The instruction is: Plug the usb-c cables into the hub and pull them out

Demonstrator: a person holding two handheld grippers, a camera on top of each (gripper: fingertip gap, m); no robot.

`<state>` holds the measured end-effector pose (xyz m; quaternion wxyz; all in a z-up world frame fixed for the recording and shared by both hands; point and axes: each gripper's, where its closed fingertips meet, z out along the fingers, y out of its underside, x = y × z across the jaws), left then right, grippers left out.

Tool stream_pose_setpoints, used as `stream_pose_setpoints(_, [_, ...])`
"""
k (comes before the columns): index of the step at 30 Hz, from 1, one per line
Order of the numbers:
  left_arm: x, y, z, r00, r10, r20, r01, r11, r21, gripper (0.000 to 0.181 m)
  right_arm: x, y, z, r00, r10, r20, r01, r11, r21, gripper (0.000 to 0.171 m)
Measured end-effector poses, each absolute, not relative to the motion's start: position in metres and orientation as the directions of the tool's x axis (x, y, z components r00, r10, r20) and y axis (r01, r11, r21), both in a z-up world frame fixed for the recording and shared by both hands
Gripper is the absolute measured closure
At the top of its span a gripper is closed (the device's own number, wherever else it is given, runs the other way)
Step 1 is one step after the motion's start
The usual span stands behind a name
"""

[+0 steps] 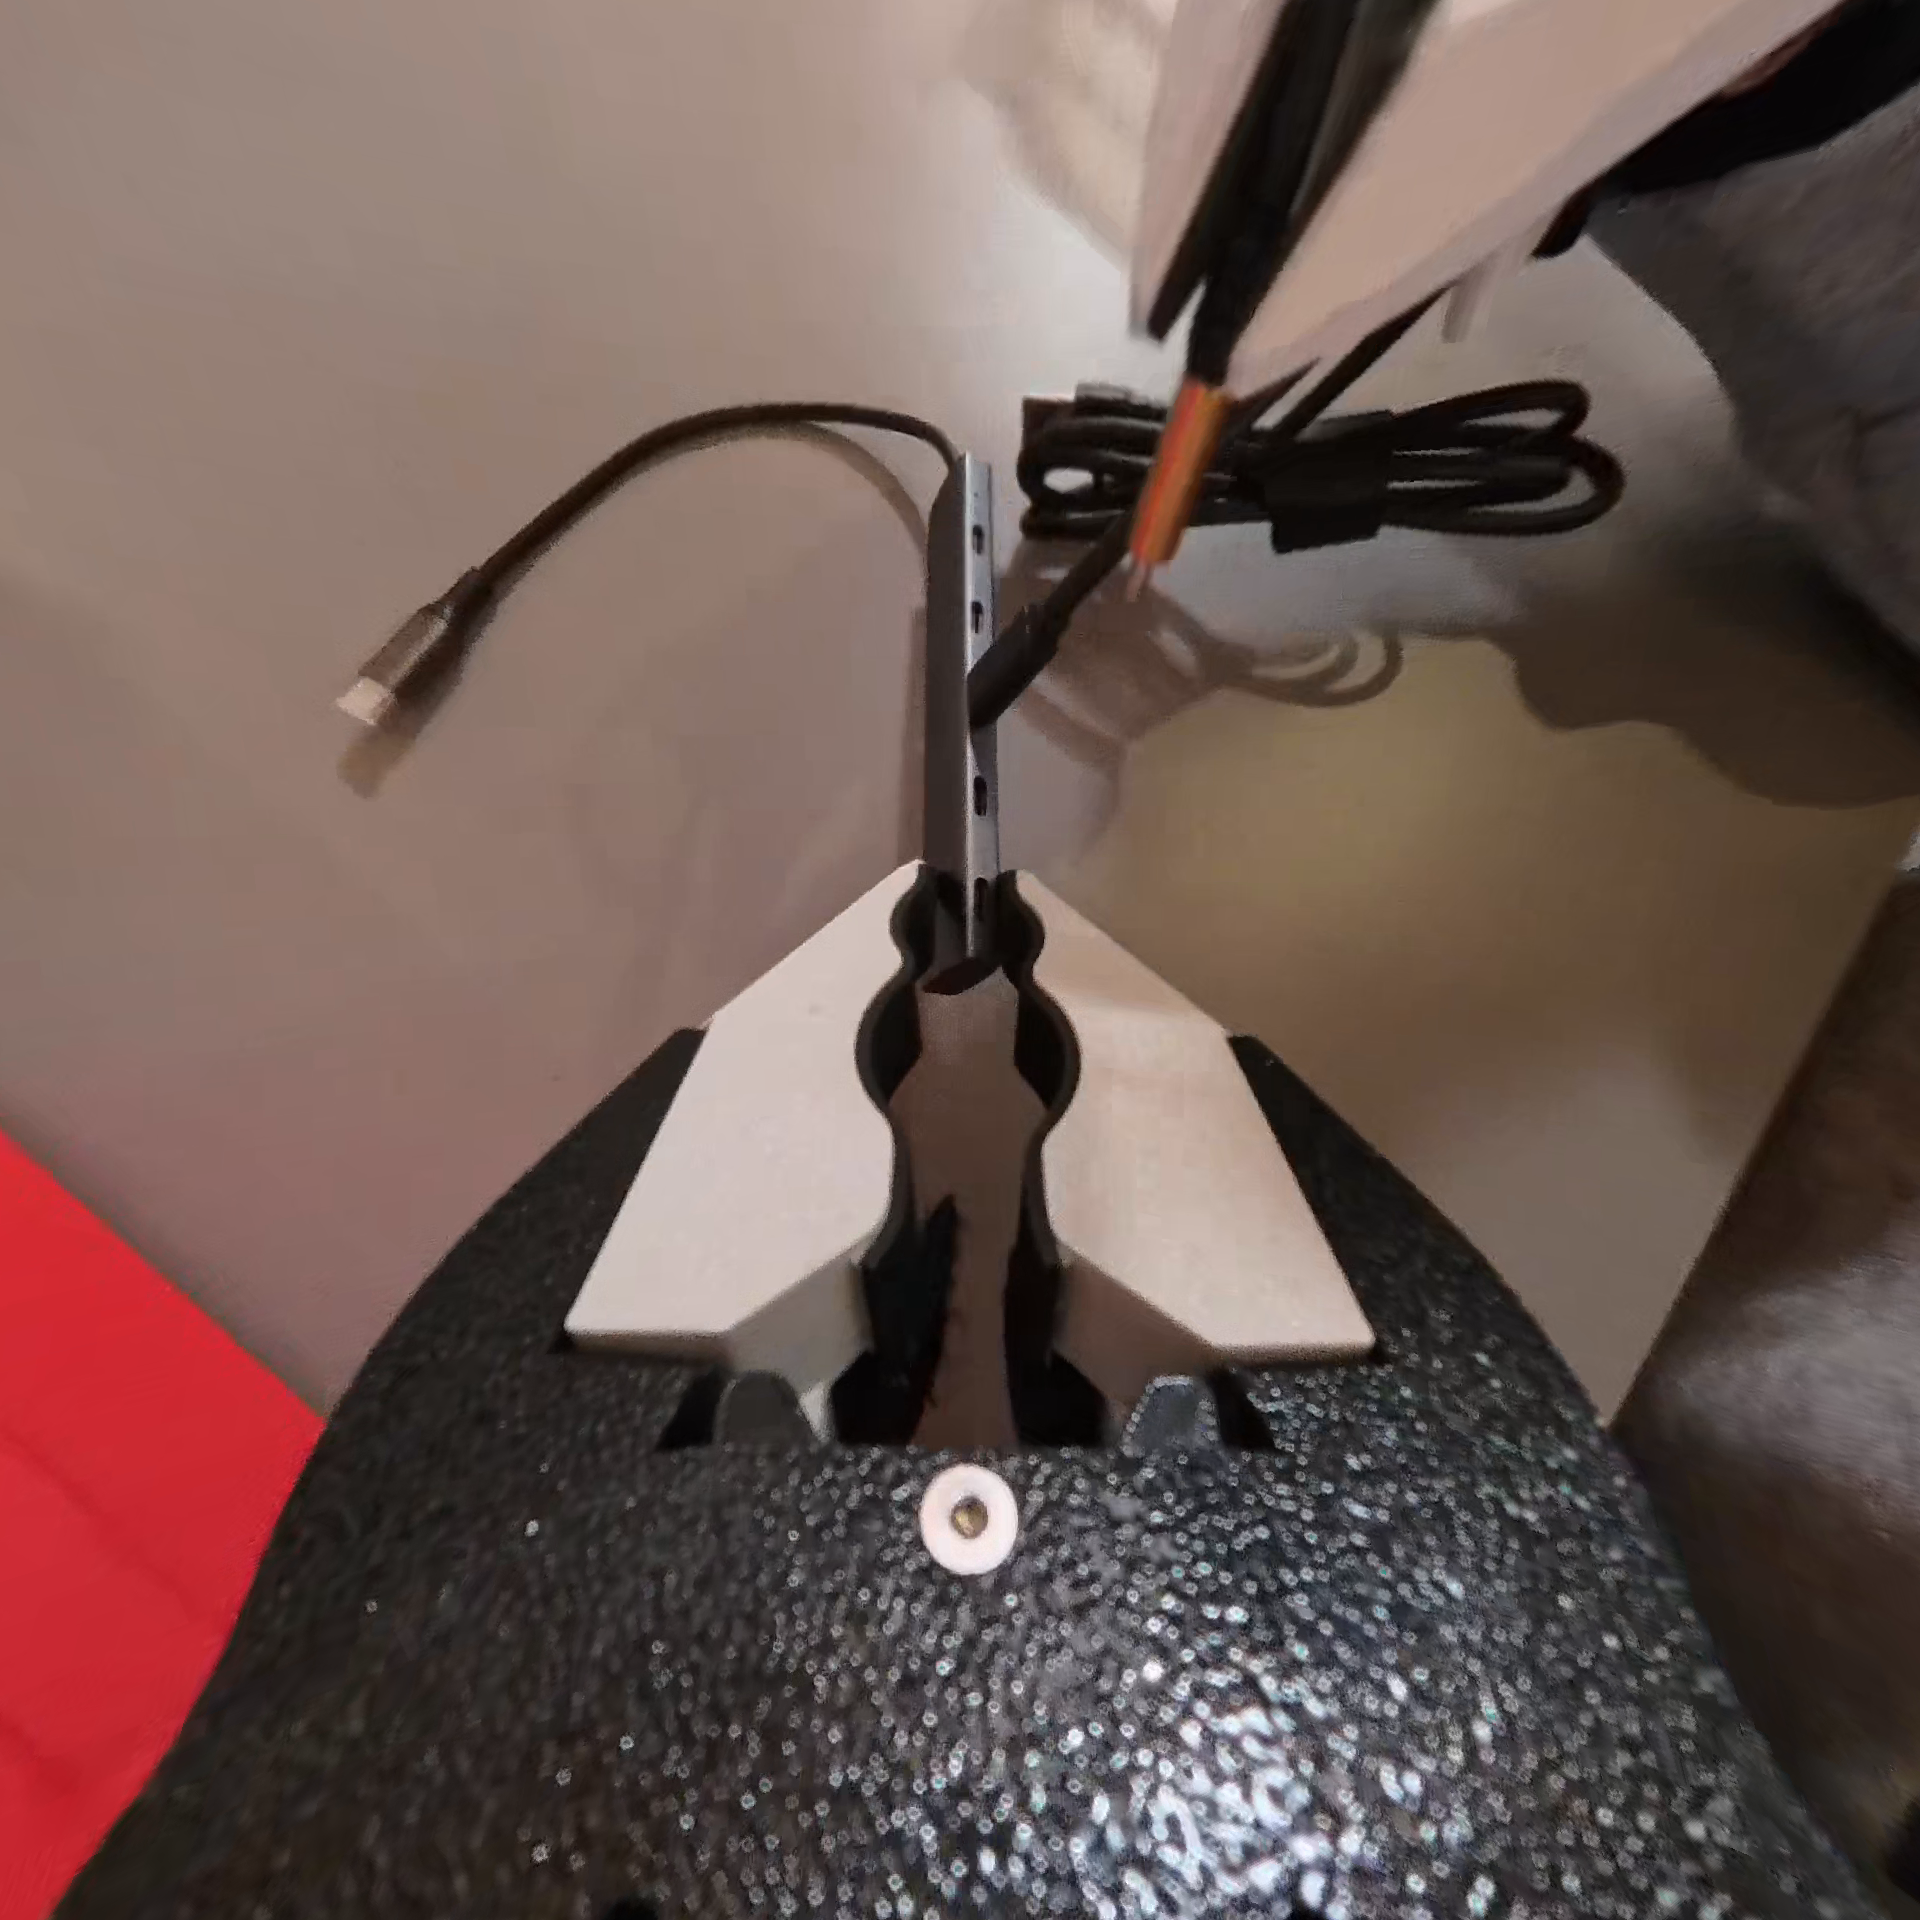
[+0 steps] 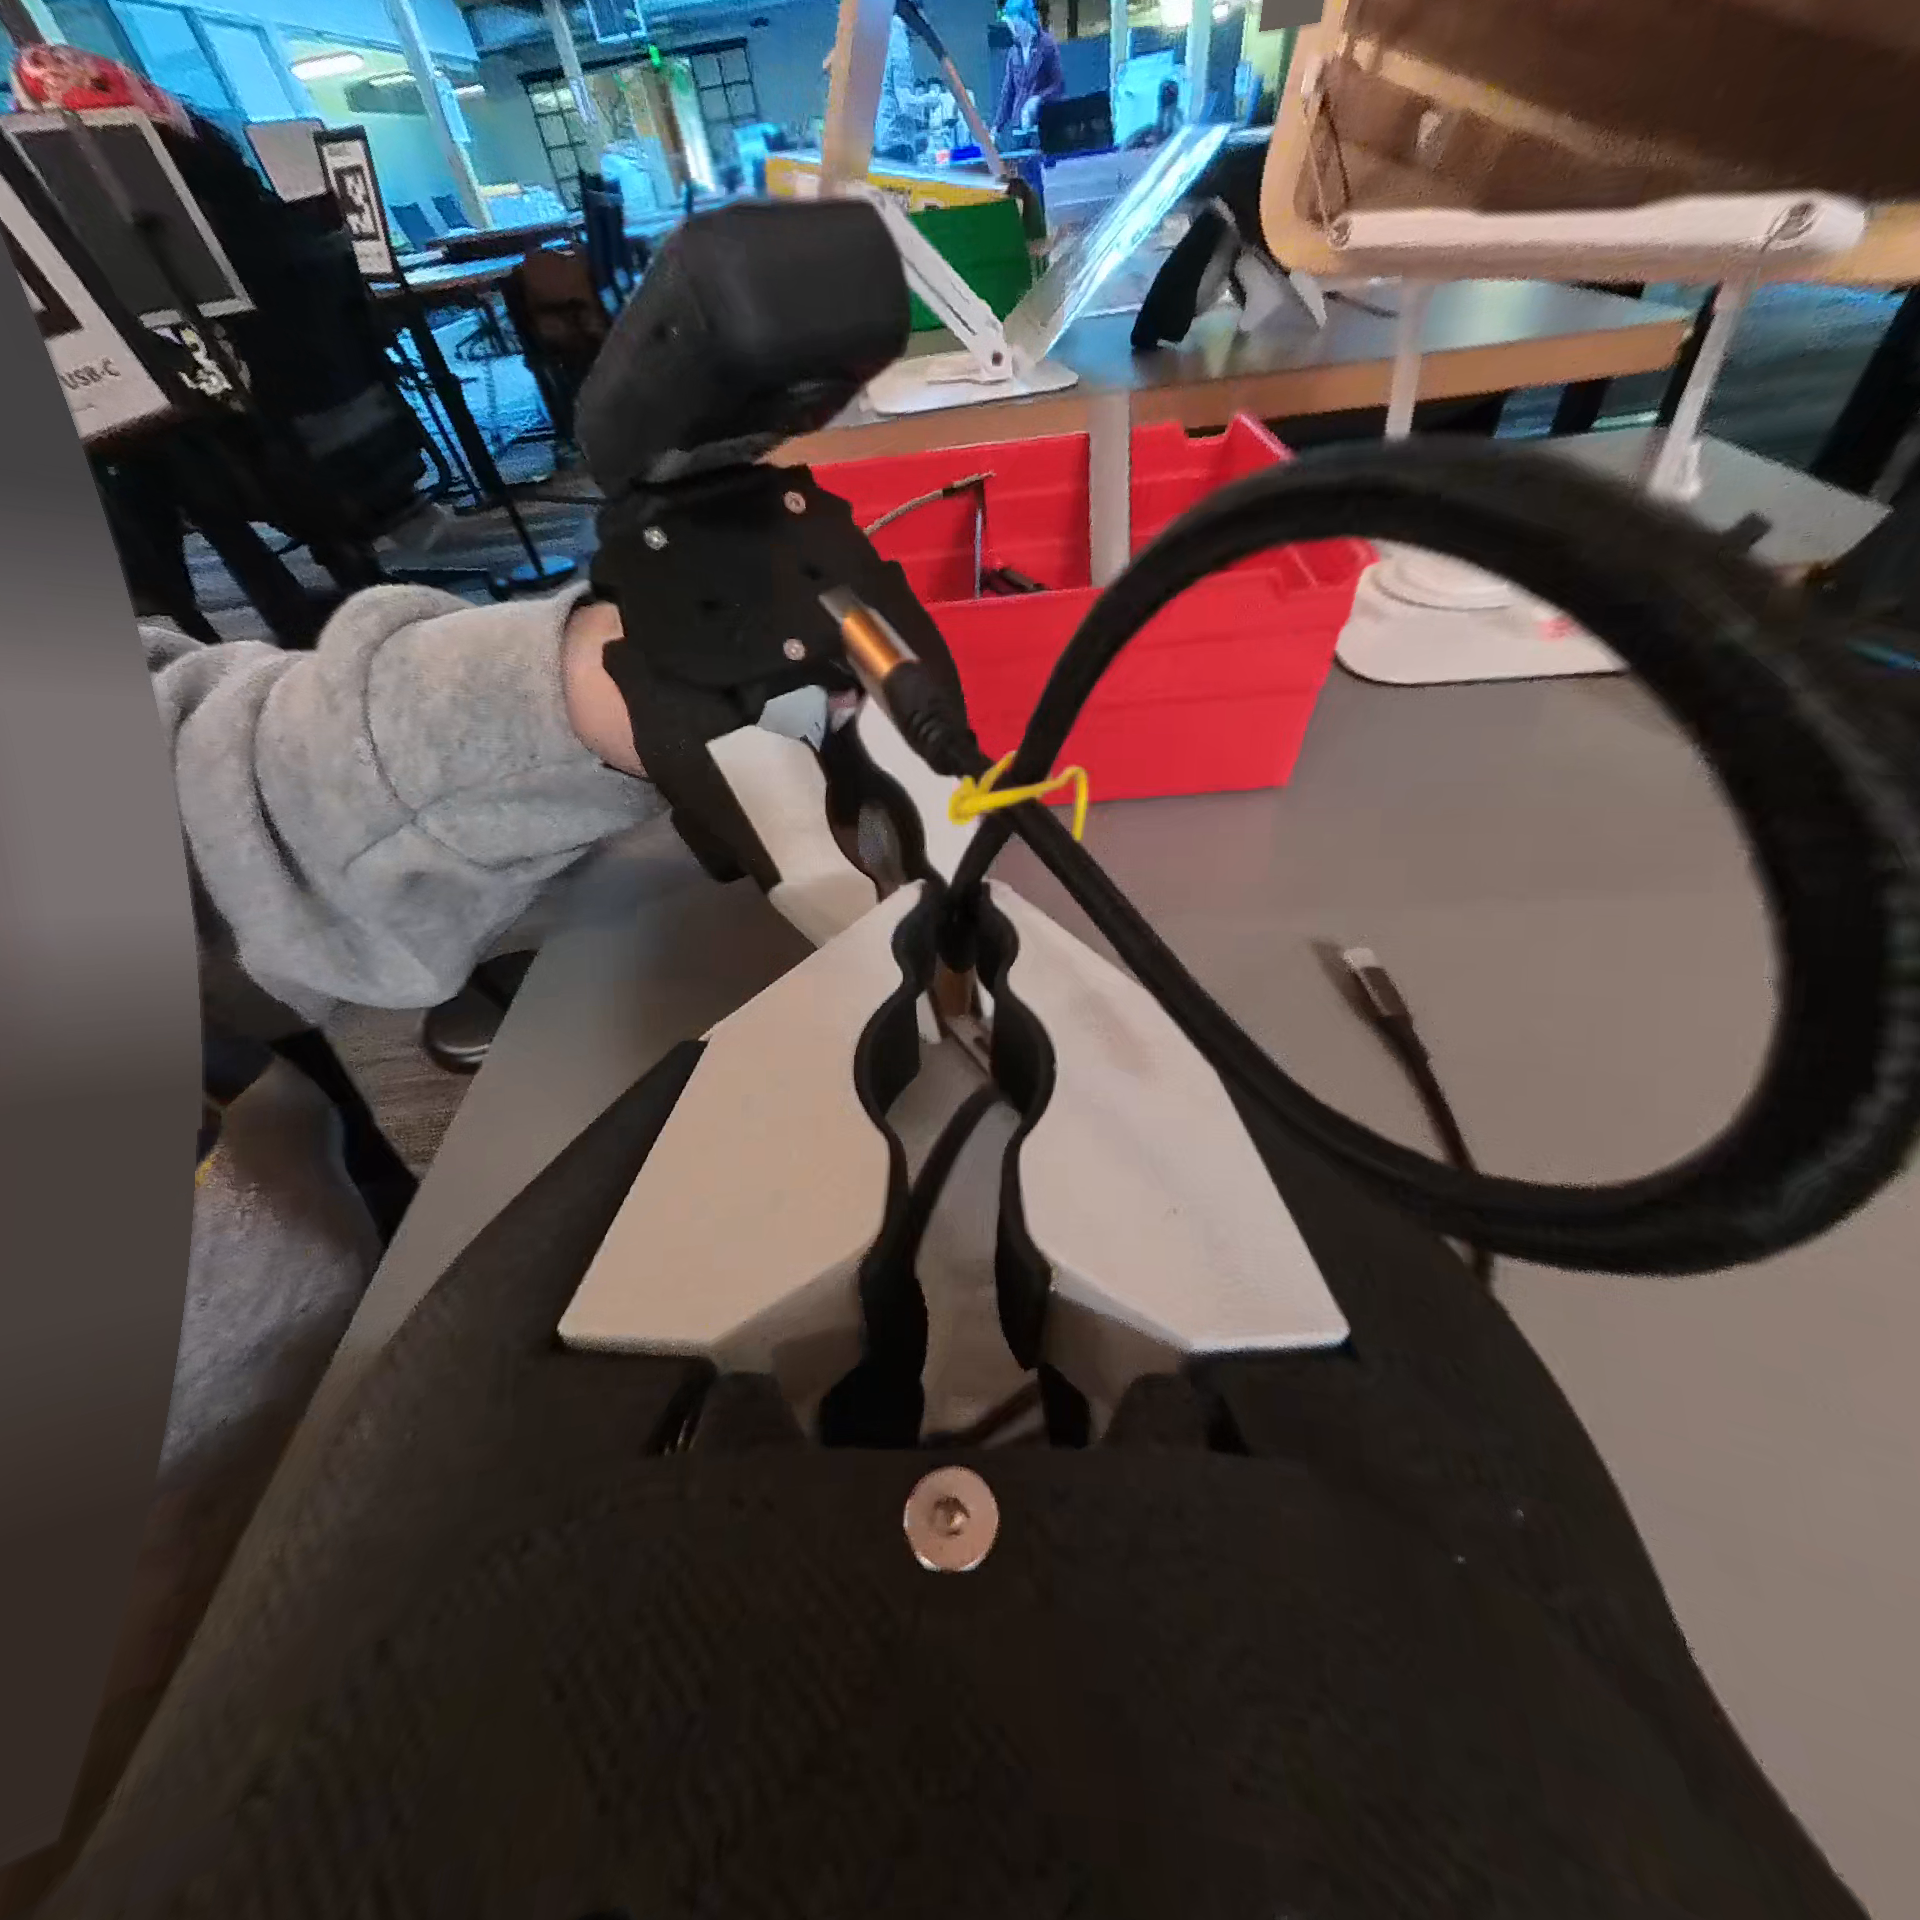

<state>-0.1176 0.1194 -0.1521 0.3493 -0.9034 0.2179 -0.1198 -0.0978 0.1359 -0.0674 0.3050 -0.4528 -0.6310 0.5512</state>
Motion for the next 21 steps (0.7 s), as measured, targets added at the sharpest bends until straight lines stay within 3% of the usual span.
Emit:
stream_pose_setpoints(1, [-0.116, 0.117, -0.152, 0.866, -0.494, 0.081, -0.314, -0.663, -0.680, 0.171, -0.096, 0.138, -0.065, -0.403, 0.909, -0.102, 0.227, -0.009, -0.974, 0.167])
stream_pose_setpoints(6, [-0.110, 0.099, -0.158, 0.805, -0.571, 0.157, -0.357, -0.680, -0.640, 0.171, -0.088, 0.158, -0.065, -0.386, 0.915, -0.113, 0.195, -0.038, -0.980, 0.167])
stream_pose_setpoints(11, [-0.105, 0.087, -0.168, 0.753, -0.628, 0.197, -0.415, -0.686, -0.597, 0.172, -0.076, 0.173, -0.042, -0.413, 0.887, -0.208, 0.051, -0.205, -0.977, 0.167])
stream_pose_setpoints(21, [-0.108, 0.085, -0.181, 0.730, -0.654, 0.200, -0.464, -0.689, -0.557, 0.172, -0.085, 0.132, -0.116, -0.504, 0.850, -0.153, 0.370, 0.052, -0.928, 0.167])
